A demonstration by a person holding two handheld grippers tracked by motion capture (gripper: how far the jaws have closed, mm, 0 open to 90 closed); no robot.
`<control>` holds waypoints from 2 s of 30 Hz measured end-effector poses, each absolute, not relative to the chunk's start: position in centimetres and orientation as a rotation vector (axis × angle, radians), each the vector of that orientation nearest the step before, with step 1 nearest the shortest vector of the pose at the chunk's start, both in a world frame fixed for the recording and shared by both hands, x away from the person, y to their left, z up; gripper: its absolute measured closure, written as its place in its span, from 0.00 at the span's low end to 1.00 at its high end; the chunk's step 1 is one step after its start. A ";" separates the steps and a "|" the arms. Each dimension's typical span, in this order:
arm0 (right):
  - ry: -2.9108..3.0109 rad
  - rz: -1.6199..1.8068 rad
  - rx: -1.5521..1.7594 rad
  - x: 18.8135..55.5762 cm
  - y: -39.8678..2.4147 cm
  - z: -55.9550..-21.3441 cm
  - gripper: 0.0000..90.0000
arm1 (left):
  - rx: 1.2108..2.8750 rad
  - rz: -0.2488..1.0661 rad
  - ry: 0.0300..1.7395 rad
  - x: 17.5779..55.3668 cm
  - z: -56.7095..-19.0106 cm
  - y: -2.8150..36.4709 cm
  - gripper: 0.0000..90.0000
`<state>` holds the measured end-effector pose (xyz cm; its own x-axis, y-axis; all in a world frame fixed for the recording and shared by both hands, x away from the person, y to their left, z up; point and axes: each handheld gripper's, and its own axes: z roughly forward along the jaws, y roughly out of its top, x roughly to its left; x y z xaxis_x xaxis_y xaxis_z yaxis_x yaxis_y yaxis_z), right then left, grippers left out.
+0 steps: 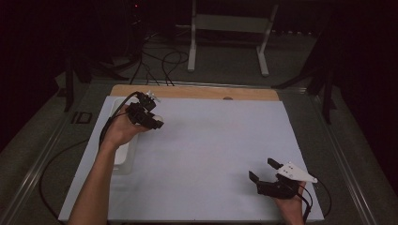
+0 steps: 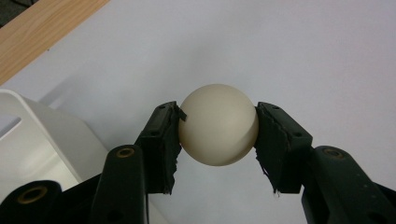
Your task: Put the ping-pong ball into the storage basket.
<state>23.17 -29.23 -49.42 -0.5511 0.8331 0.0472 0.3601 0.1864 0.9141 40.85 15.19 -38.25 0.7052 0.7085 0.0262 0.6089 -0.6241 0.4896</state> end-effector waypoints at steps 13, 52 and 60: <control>2.002 1.340 1.115 23.2 -29.2 -49.4 0.10 | 2.458 0.313 1.024 40.8 -38.2 15.6 0.57; 2.004 1.340 1.119 23.2 -29.2 -49.4 0.10 | 2.439 0.332 1.059 40.4 -37.8 17.4 0.57; 2.002 1.340 1.117 23.2 -29.2 -49.4 0.10 | 2.437 0.335 1.063 40.3 -37.8 17.7 0.57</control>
